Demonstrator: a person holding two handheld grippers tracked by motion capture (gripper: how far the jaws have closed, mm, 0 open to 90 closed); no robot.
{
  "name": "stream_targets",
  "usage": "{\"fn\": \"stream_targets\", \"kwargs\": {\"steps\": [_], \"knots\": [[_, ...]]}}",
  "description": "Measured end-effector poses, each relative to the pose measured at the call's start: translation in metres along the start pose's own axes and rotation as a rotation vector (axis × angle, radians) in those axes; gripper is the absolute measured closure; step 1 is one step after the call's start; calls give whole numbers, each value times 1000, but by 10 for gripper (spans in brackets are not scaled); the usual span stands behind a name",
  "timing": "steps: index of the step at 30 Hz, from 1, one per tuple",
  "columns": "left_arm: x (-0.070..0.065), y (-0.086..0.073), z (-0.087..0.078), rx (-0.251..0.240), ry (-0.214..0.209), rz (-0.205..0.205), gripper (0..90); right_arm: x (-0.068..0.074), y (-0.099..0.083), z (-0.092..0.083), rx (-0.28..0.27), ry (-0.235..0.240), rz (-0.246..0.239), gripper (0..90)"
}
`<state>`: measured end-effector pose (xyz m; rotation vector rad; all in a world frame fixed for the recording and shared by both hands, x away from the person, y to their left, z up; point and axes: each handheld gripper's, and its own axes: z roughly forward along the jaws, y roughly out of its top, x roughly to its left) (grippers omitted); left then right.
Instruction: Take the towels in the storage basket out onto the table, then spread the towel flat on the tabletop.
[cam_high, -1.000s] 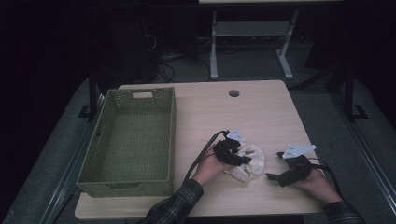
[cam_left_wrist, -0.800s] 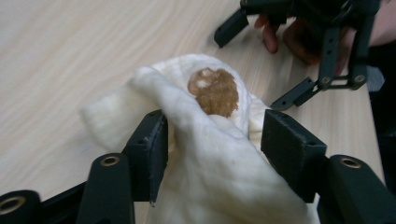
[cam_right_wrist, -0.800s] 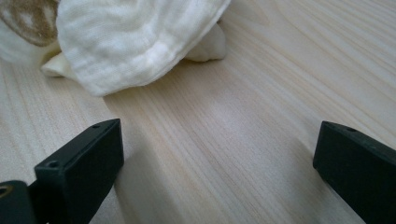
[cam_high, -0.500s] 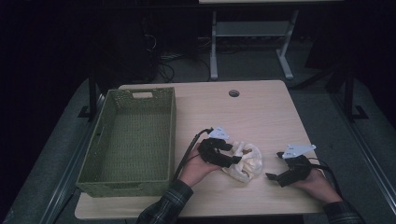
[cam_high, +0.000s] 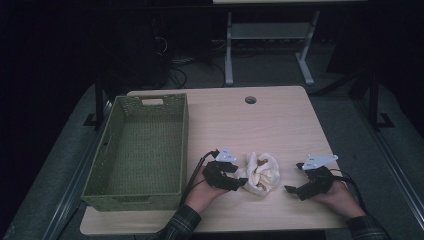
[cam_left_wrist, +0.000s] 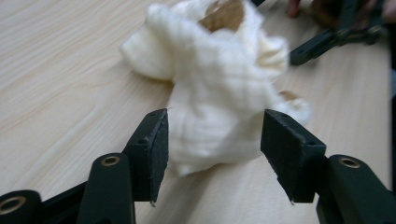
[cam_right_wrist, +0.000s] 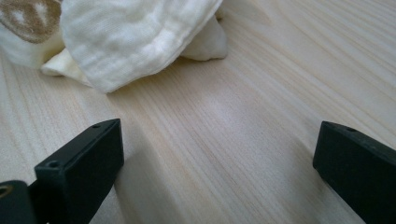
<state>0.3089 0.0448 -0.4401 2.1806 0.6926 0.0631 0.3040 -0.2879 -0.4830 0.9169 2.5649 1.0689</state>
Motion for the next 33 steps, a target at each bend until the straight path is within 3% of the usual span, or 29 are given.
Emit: {"fn": "stream_targets", "kwargs": {"steps": [3,4,8,9,10,11,12,13,17,20,21,24,25,28,33], "knots": [[7,-2,2,-3,23,-28,423,2,4,-3,37,4,-7,98],[8,-3,3,-1,25,-35,423,2,5,-4,37,6,-16,155],[9,-6,7,20,16,-37,422,4,9,-8,15,35,0,208],[8,-6,9,27,3,-35,423,4,11,-11,-15,86,8,241],[8,-6,9,27,3,-35,424,4,11,-11,-15,86,8,241],[8,-6,11,29,-4,-38,431,6,14,-12,-35,134,27,272],[8,-6,11,29,-4,-38,443,6,14,-12,-35,134,27,272],[9,-6,13,29,-11,-41,474,10,17,-12,-51,177,27,326],[10,-6,14,41,-15,-44,572,12,22,-7,-54,216,25,380],[9,-5,15,54,-23,-34,671,11,24,-3,-48,234,38,440],[7,-5,16,44,-23,-47,704,11,25,-1,-44,235,37,467],[6,-3,15,47,-26,-39,790,11,25,2,-41,245,28,626],[6,-3,14,50,-26,-32,801,11,26,2,-40,250,27,718],[4,0,12,22,-27,-41,815,10,26,-1,-49,248,14,854],[4,4,8,-5,-18,-35,817,7,26,-8,-81,232,12,900]]}}
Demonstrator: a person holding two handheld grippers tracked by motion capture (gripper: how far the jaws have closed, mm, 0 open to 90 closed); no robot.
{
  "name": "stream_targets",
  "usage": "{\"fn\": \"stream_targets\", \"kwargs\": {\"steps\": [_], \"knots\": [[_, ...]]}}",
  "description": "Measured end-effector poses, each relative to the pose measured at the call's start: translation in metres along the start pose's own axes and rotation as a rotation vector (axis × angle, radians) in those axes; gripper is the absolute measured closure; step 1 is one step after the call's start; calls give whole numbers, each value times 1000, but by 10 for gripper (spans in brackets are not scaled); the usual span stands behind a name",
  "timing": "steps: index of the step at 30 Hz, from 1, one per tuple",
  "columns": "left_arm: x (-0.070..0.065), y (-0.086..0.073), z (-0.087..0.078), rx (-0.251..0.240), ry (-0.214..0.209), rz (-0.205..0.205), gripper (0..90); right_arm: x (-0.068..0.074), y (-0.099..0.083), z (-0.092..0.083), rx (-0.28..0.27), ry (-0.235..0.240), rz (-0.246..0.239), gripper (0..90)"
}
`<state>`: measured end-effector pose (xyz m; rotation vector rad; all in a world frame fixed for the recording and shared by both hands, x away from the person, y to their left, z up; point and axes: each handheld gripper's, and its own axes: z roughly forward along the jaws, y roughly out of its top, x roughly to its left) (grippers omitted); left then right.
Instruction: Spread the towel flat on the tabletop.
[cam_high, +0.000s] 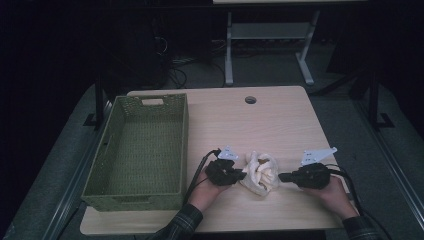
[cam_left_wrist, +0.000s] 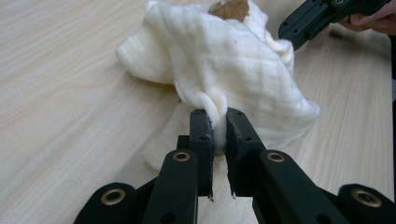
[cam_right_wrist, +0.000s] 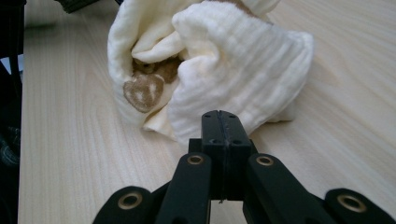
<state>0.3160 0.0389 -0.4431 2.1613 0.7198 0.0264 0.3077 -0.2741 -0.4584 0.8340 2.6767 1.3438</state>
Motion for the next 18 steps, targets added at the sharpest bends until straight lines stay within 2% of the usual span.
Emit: {"fn": "stream_targets", "kwargs": {"steps": [3,4,5,6,7,9,11,12,16,18], "knots": [[1,0,-1,-7,1,-3,817,-1,0,-2,-7,5,-2,889],[1,1,-1,-17,-2,-12,817,-2,0,-2,-16,22,-7,779],[1,1,-1,-17,-2,-12,817,-2,0,-2,-16,22,-7,779],[1,1,-2,-19,-3,-10,817,0,2,-2,-33,30,2,637],[1,1,-2,-20,-3,-9,817,1,3,-2,-42,44,0,612],[1,1,-2,-22,-4,-11,817,4,6,-1,-59,38,-4,576],[1,1,-2,-24,-4,-14,817,5,8,0,-58,40,-10,576],[0,2,-2,-27,-6,-14,817,7,9,5,-48,33,-12,604],[0,3,-4,-40,-4,-11,818,6,9,12,-14,19,-17,835],[1,5,-5,-47,1,-10,821,6,9,8,-28,0,-38,875]]}}
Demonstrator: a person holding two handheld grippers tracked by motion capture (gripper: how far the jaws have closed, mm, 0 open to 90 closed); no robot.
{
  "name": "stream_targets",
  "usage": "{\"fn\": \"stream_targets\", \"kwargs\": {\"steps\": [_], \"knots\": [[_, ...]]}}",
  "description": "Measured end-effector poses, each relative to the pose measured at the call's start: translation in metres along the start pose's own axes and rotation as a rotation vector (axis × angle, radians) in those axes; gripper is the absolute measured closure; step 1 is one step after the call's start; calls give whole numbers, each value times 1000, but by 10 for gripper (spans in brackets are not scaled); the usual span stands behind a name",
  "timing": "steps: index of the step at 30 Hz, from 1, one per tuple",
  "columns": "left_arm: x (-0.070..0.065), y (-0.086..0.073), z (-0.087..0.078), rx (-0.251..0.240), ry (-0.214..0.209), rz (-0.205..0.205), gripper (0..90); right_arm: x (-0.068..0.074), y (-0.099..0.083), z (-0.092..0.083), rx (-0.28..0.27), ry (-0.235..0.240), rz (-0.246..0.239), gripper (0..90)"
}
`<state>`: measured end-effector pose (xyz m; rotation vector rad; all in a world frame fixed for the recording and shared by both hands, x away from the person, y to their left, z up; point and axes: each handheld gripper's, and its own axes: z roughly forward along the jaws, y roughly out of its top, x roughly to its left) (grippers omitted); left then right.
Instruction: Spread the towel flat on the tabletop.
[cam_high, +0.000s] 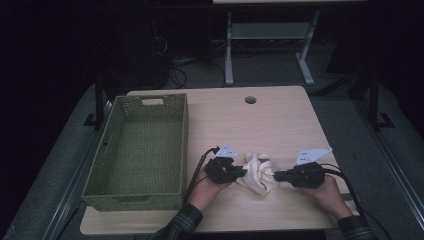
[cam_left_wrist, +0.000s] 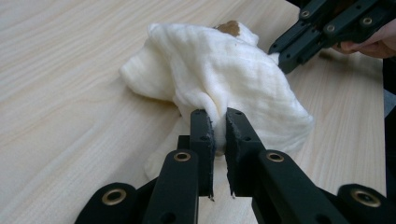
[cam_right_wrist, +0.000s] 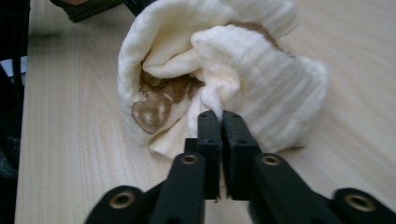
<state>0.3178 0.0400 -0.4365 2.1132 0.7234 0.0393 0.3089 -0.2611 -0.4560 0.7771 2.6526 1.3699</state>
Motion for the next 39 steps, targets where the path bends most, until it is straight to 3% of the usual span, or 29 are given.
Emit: {"fn": "stream_targets", "kwargs": {"steps": [9,12,20,23,28,32,35,36,37,39], "knots": [[6,18,-4,-68,6,-16,826,-12,3,-25,-45,-82,-5,885],[9,26,-7,-92,23,-12,826,-20,4,-39,-70,-124,-12,885],[22,34,-12,-127,77,-66,826,-41,5,-61,-86,-203,6,885],[25,36,-12,-126,94,-66,827,-47,3,-65,-83,-226,15,885],[34,39,-9,-102,191,-70,828,-66,-6,-74,-67,-284,53,885],[43,40,-2,-78,268,-75,828,-77,-10,-74,-55,-296,84,884],[48,39,1,-80,280,-100,815,-80,-11,-72,-55,-299,90,868],[49,39,3,-78,283,-111,815,-80,-11,-71,-52,-296,100,811],[49,38,5,-63,285,-108,725,-80,-11,-71,-64,-291,105,758],[48,38,5,-66,279,-107,665,-79,-10,-72,-65,-296,102,728]]}}
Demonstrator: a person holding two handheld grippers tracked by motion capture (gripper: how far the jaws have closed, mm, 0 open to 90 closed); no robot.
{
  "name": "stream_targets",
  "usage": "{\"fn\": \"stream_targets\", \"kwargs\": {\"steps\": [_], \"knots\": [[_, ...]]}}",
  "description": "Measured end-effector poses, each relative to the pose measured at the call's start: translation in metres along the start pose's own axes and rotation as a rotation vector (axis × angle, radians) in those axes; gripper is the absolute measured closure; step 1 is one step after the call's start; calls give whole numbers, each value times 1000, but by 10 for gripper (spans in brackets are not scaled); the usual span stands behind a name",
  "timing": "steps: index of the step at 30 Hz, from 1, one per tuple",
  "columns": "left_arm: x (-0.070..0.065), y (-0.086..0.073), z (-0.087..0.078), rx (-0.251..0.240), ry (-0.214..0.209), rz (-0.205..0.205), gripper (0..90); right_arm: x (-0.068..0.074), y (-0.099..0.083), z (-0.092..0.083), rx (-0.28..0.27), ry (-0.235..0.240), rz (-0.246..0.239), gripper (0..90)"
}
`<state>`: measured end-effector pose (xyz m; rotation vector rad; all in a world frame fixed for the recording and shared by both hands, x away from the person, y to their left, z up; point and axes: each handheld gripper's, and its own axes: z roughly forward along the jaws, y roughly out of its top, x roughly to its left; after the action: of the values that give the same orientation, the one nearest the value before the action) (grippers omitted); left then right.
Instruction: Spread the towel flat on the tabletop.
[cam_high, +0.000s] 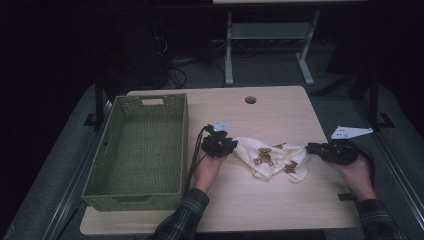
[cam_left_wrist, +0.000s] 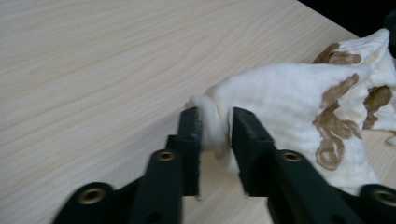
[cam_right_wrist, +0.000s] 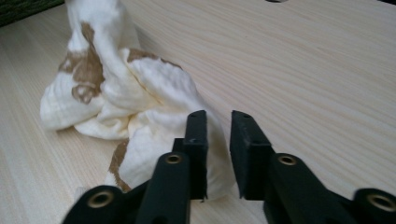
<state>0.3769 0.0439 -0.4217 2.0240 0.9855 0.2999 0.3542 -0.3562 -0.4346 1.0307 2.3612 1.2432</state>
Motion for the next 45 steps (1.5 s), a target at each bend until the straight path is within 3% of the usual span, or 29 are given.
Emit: {"fn": "stream_targets", "kwargs": {"steps": [4,9,11,12,13,21,26,32,36,40,41,43,45], "knots": [[-11,1,-8,-10,-58,18,575,8,1,-6,-13,16,-3,687],[-28,-1,-10,-4,-139,54,565,22,1,-11,-16,40,-19,675],[-43,-2,-6,-3,-196,70,562,28,0,-13,-17,54,-22,675],[-43,-2,-6,-3,-196,70,561,28,0,-13,-17,54,-22,675],[-52,-3,-3,7,-224,93,558,34,-2,-13,-16,77,-28,675],[-80,-12,18,62,-301,172,555,54,-16,-1,51,126,-47,693],[-91,-17,31,94,-299,211,535,56,-21,12,111,133,-57,693],[-98,-28,53,158,-257,264,527,58,-24,26,179,134,-70,684],[-99,-29,58,166,-212,300,643,62,-25,32,203,122,-109,683],[-96,-28,58,169,-206,295,818,63,-25,31,208,103,-123,738],[-93,-27,57,173,-227,270,832,64,-25,31,211,86,-144,799],[-92,-26,55,167,-233,264,838,65,-25,30,216,82,-141,829],[-92,-19,44,127,-253,251,846,63,-26,29,217,84,-141,877]]}}
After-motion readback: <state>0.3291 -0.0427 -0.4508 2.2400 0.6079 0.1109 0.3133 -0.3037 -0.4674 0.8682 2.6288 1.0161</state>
